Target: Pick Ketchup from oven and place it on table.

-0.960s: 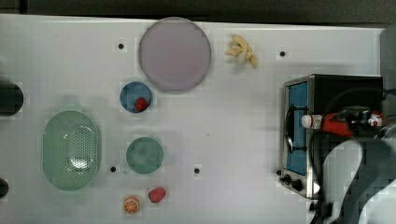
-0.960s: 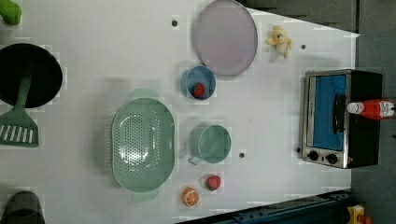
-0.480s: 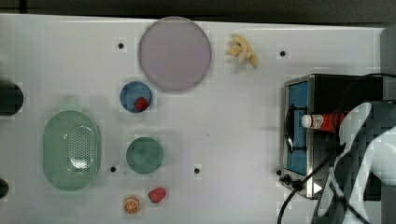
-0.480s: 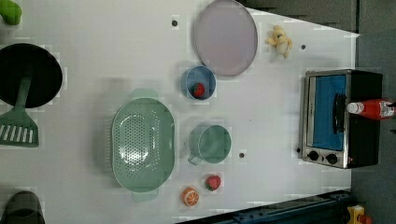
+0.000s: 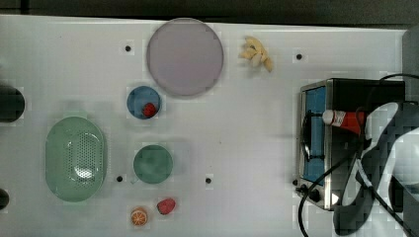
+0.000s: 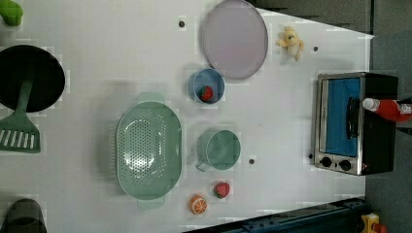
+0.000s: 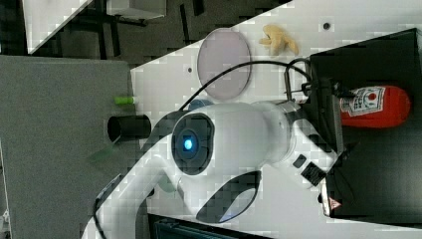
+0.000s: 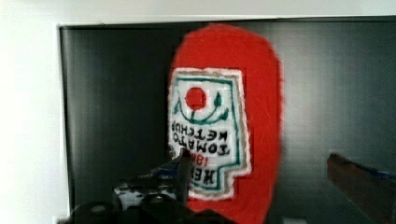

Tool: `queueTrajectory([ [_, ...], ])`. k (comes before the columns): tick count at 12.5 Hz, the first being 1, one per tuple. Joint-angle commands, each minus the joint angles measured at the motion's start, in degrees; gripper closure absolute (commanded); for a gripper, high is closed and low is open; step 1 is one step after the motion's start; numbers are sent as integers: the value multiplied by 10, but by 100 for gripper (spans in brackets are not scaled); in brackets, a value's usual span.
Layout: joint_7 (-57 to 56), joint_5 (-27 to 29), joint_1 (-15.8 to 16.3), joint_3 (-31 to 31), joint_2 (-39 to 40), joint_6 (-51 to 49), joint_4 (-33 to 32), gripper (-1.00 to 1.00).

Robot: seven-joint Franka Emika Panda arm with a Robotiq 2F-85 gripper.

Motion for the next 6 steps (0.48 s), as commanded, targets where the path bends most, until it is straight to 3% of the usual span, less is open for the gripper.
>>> queueTrajectory([
  [1, -19, 16, -2, -6, 22, -7, 12, -100],
  [4, -19, 22, -8, -6, 31, -7, 9, -100],
  [5, -19, 23, -8, -6, 32, -6, 8, -91],
  [6, -19, 24, -8, -5, 33, -6, 5, -68],
])
